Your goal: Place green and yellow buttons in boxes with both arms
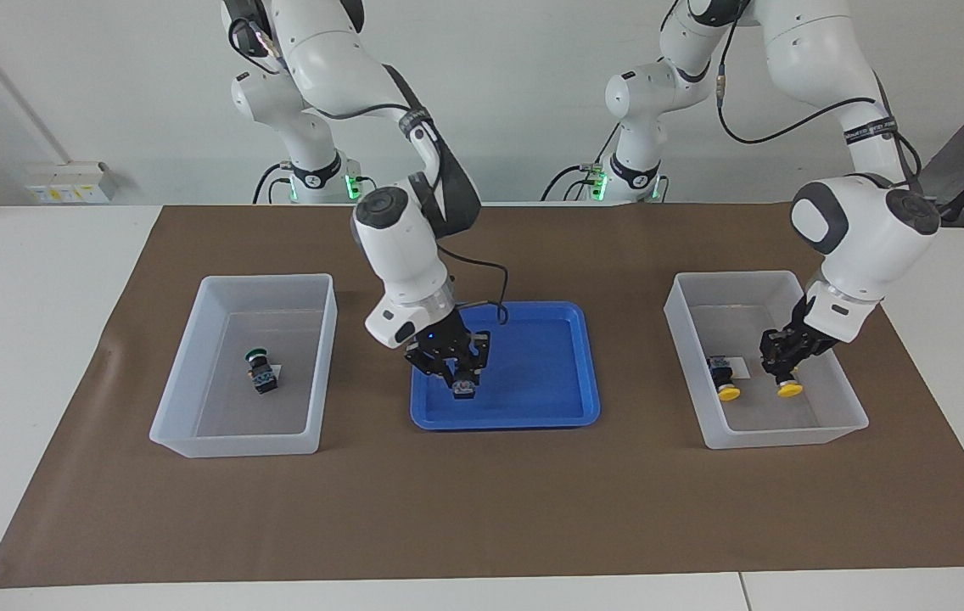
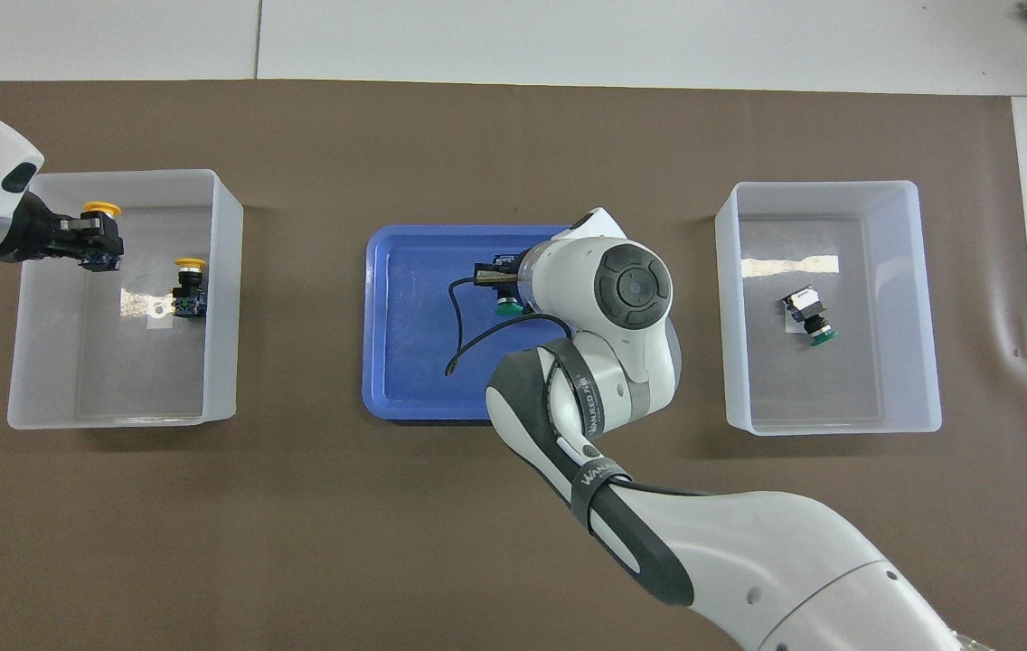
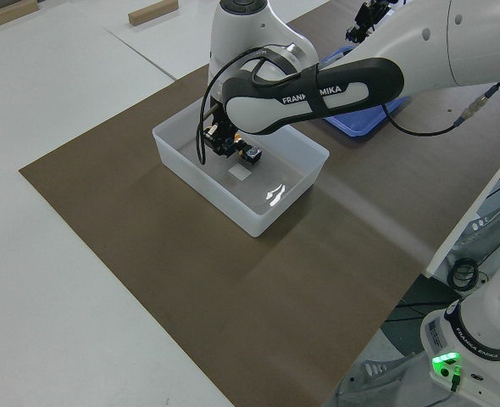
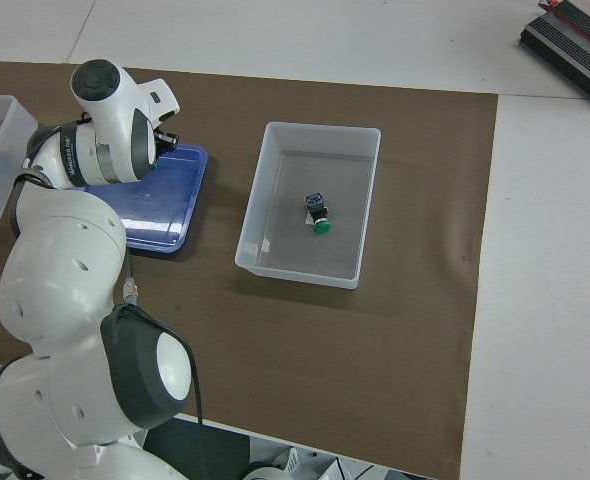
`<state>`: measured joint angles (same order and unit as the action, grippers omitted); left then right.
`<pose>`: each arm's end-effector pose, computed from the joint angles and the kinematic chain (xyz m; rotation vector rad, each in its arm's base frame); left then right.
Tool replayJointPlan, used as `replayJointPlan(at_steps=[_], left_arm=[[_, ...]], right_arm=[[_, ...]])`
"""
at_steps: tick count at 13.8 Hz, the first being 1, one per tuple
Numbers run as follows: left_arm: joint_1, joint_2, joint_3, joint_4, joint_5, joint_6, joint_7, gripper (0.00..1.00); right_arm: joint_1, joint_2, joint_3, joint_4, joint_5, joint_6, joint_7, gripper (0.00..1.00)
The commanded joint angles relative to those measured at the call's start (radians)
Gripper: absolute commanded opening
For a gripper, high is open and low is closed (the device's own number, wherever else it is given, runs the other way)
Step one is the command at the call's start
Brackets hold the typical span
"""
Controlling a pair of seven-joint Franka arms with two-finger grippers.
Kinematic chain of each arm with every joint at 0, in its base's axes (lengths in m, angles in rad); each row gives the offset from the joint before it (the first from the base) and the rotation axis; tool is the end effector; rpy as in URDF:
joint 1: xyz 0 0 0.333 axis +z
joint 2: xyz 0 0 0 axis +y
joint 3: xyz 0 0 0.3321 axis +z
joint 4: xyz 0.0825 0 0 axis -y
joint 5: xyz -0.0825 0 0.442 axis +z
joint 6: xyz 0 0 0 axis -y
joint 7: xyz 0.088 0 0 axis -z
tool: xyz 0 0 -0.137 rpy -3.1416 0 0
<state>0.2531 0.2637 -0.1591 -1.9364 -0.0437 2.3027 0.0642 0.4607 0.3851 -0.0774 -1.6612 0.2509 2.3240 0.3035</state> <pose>0.6707 0.0642 0.3137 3.0688 0.0996 0.1706 0.6941 0.2964 0.3748 -2.8650 0.0813 -0.2928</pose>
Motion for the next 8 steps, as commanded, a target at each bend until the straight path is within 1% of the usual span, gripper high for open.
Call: replayJointPlan(at_steps=[1, 2, 3, 4, 5, 6, 7, 8], left_arm=[[0.005, -0.035, -0.003, -0.053, 0.008, 0.031, 0.011, 0.15], [0.005, -0.035, -0.003, -0.052, 0.008, 0.029, 0.011, 0.4], [0.005, -0.034, -0.003, -0.047, 0.008, 0.024, 0.011, 0.8], [0.003, -0.032, -0.003, -0.036, 0.01, 0.015, 0.011, 0.96], [-0.001, -0.027, -0.003, -0.014, 0.01, -0.015, 0.011, 1.0], [-0.006, -0.024, -0.003, 0.022, 0.014, -0.063, 0.009, 1.0], [-0.009, -0.021, -0.003, 0.069, 0.015, -0.128, 0.009, 1.0], [-0.011, -0.02, -0.003, 0.118, 0.015, -0.199, 0.008, 1.0]], right_arm=[[-0.124, -0.103, 0.013, -0.023, -0.016, -0.171, -0.195, 0.0], [-0.173, -0.121, 0.013, -0.029, -0.018, -0.227, -0.299, 0.0], [-0.224, -0.138, 0.013, -0.041, -0.019, -0.273, -0.407, 0.0], [-0.271, -0.147, 0.013, -0.064, -0.024, -0.307, -0.517, 0.0], [-0.316, -0.17, 0.013, -0.112, -0.025, -0.311, -0.638, 0.0], [-0.344, -0.189, 0.013, -0.161, -0.025, -0.304, -0.714, 0.0], [-0.368, -0.215, 0.013, -0.225, -0.03, -0.287, -0.768, 0.0], [-0.39, -0.239, 0.013, -0.292, -0.042, -0.24, -0.808, 0.0]])
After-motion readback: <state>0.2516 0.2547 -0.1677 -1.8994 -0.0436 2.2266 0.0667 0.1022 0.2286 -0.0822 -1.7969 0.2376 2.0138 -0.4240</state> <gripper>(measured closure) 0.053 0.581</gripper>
